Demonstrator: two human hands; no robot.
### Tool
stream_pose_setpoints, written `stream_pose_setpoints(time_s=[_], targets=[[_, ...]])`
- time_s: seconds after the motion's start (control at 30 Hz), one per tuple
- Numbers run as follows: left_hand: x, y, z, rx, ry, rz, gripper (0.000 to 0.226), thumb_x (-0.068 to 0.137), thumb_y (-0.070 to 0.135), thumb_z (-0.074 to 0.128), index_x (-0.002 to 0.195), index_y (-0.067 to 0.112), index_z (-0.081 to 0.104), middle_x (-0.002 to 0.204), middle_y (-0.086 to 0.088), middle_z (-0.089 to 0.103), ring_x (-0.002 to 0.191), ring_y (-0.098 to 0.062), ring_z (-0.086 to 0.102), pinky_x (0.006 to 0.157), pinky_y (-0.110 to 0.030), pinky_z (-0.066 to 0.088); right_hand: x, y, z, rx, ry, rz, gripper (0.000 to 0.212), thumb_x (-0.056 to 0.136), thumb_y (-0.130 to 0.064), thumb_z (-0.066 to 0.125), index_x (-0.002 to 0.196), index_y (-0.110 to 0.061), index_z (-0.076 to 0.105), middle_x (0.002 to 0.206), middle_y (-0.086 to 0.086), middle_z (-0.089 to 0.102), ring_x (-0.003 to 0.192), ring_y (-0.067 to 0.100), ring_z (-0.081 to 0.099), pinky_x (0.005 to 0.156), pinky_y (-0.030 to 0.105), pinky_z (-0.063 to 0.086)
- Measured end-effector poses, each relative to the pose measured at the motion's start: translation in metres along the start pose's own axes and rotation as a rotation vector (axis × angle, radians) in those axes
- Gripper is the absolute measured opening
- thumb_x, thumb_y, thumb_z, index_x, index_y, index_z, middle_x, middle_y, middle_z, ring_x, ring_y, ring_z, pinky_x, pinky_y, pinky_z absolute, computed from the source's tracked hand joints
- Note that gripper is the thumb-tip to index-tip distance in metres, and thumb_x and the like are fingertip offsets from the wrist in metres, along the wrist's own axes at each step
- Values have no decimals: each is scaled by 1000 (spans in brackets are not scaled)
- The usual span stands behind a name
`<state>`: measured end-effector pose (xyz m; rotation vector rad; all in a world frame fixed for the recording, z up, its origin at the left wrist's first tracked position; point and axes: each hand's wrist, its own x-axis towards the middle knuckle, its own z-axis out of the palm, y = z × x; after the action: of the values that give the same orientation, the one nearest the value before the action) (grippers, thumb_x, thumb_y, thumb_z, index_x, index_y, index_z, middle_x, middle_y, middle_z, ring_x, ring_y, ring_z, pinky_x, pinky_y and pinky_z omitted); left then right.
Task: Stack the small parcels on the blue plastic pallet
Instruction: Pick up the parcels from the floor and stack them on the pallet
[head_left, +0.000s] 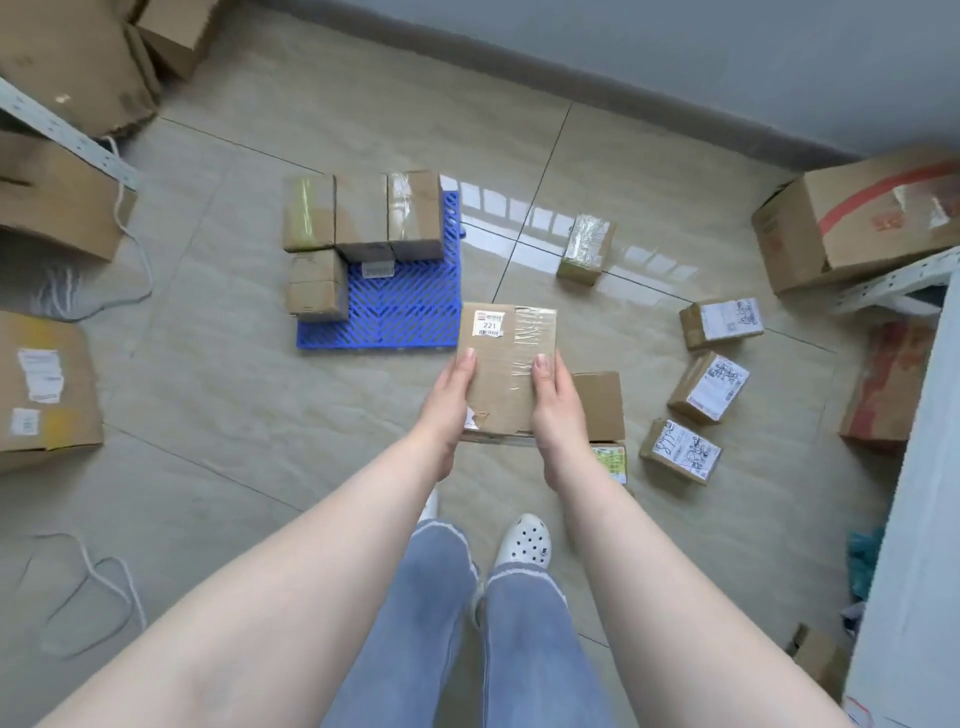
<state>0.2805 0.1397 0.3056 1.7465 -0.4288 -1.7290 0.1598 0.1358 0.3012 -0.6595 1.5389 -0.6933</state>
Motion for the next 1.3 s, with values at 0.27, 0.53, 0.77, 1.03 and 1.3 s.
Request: stream_pose_setpoints(time_s=[0.27, 0.53, 0.77, 1.03, 1.3], targets=[[-13, 15, -75, -99, 145, 105, 49, 93, 58, 46, 129, 28, 60, 120, 6, 70, 112, -12, 65, 103, -43, 48, -11, -17, 78, -47, -102, -55, 53, 101, -45, 43, 149, -24, 38, 144, -4, 52, 129, 10, 51, 110, 31, 39], [-8, 32, -174, -177, 222, 111, 38, 96, 51, 47, 123, 29, 62, 118, 4, 70, 111, -13, 66, 102, -40, 49, -18, -23, 182, -89, -159, -33, 58, 99, -47, 44, 150, -21, 36, 149, -2, 47, 134, 12, 47, 114, 37, 36], [5, 62, -232, -216, 231, 98, 36, 97, 49, 47, 124, 28, 61, 117, 4, 70, 109, -13, 66, 95, -32, 52, -11, -40, 246, -123, -166, -16, 58, 97, -49, 44, 146, -18, 41, 144, 0, 52, 132, 14, 49, 112, 37, 38], [50, 93, -256, -188, 225, 55, 46, 97, 48, 48, 135, 24, 55, 125, 6, 66, 113, -9, 62, 90, -22, 47, 37, -51, 279, -125, -187, -20, 49, 103, -40, 40, 145, -16, 42, 143, 0, 52, 131, 13, 50, 111, 33, 40], [123, 130, -270, -179, 223, -25, 49, 95, 50, 50, 138, 27, 52, 129, 10, 63, 117, -9, 60, 104, -30, 45, 115, -73, 293, -139, -301, 105, 42, 101, -37, 46, 141, -24, 48, 126, -9, 65, 90, -13, 64, 68, 5, 48]])
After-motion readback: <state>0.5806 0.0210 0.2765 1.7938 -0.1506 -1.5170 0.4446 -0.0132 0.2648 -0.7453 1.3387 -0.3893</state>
